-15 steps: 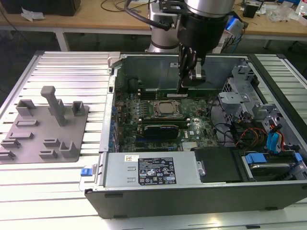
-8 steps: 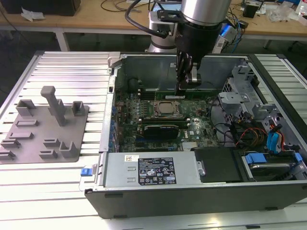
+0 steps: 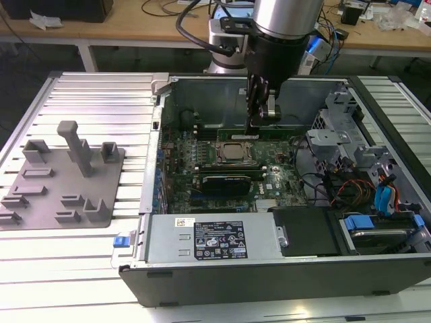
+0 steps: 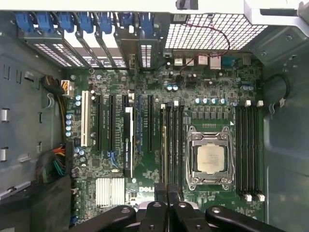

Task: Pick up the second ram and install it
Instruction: 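Pick up the second ram and move it above second insertion slot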

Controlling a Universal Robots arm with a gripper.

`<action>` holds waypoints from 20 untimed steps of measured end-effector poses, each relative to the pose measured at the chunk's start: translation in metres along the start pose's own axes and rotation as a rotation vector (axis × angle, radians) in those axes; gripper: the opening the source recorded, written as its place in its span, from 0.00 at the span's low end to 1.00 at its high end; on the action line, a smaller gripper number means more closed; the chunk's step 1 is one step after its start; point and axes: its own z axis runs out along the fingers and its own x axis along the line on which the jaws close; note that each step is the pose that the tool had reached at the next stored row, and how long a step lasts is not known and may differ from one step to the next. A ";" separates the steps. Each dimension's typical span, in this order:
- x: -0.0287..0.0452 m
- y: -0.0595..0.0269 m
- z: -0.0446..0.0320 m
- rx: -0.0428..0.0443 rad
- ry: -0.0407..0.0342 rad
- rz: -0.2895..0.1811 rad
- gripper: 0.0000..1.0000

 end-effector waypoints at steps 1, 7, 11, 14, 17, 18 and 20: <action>-0.0006 -0.0001 0.0017 0.0001 -0.0001 0.000 0.09; -0.0075 0.0013 0.0117 0.0001 0.0000 0.000 0.09; -0.0103 0.0087 0.0151 0.0000 0.0000 0.000 0.09; -0.0126 0.0120 0.0214 0.0000 0.0000 0.000 0.09; -0.0156 0.0142 0.0281 0.0001 -0.0002 0.000 0.09; -0.0160 0.0143 0.0298 0.0001 -0.0001 0.000 0.09; -0.0172 0.0146 0.0321 0.0001 -0.0001 0.000 0.09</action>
